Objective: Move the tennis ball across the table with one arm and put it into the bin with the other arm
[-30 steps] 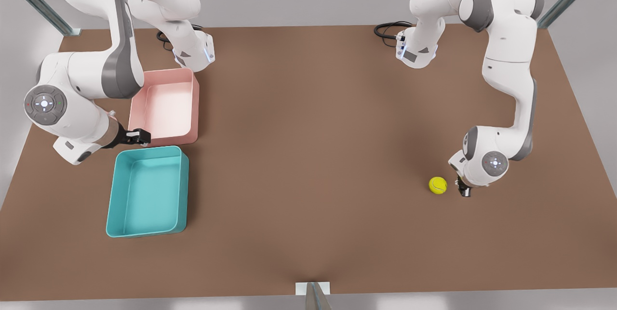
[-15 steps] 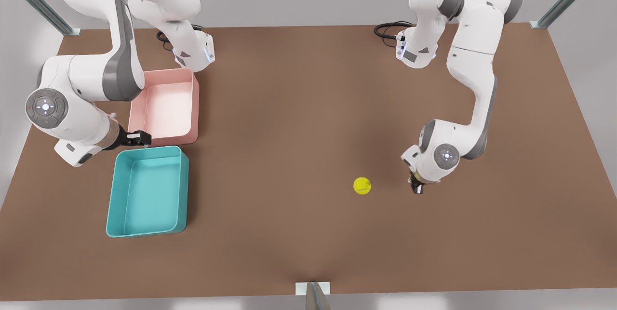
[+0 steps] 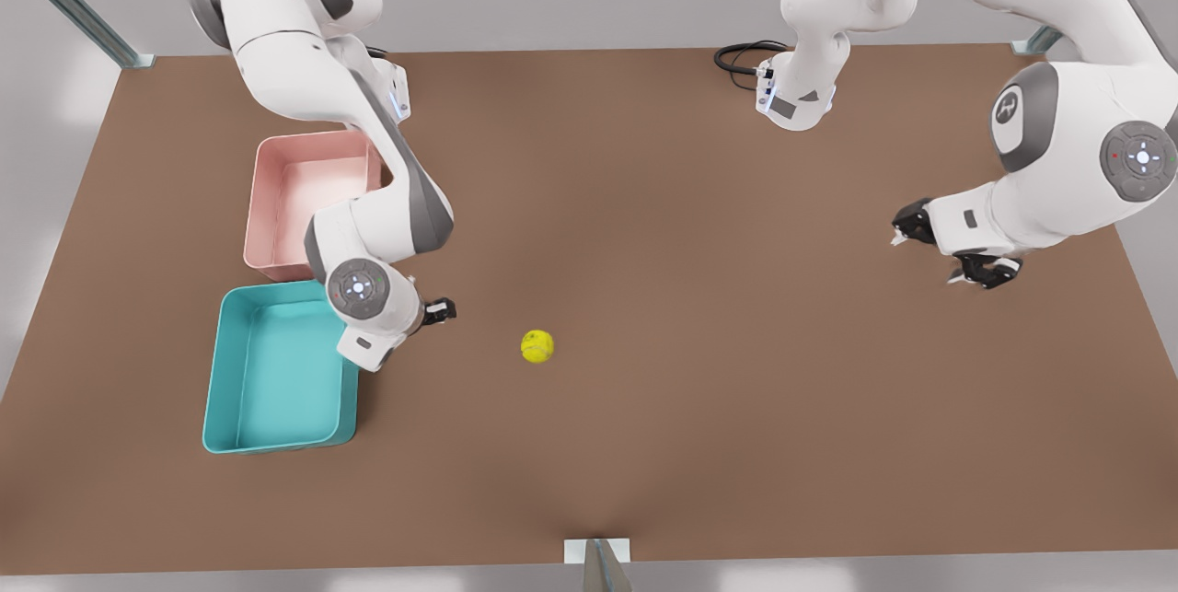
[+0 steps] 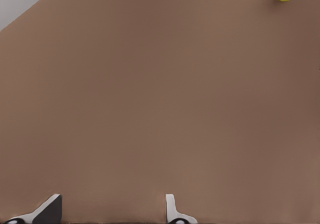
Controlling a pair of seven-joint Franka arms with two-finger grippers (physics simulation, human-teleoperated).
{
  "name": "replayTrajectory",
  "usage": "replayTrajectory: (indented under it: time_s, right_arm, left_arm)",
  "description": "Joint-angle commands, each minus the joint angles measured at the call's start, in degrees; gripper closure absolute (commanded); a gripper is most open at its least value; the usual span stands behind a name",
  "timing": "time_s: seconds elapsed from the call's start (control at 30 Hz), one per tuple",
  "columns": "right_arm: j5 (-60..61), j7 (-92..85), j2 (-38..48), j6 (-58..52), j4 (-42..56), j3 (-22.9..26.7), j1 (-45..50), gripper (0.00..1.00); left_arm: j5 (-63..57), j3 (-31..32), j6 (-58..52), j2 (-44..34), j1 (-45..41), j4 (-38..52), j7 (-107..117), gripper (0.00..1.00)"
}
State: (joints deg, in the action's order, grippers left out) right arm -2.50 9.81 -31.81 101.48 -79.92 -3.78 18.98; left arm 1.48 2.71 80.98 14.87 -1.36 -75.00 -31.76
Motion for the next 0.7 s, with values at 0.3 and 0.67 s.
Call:
replayTrajectory:
  time_s: [0.3, 0.67]
  right_arm:
    - [2.9, 43.7, -10.4, 18.9, 4.1, 0.0, 10.9, 0.0]
    - [2.5, 42.6, -14.5, 23.5, 2.2, -0.4, 10.7, 0.0]
  left_arm:
    - [1.9, 0.1, -5.0, 0.6, 0.0, -0.1, 45.2, 0.0]
    - [2.3, 0.1, -5.1, 1.1, 0.1, -0.3, 45.3, 0.0]
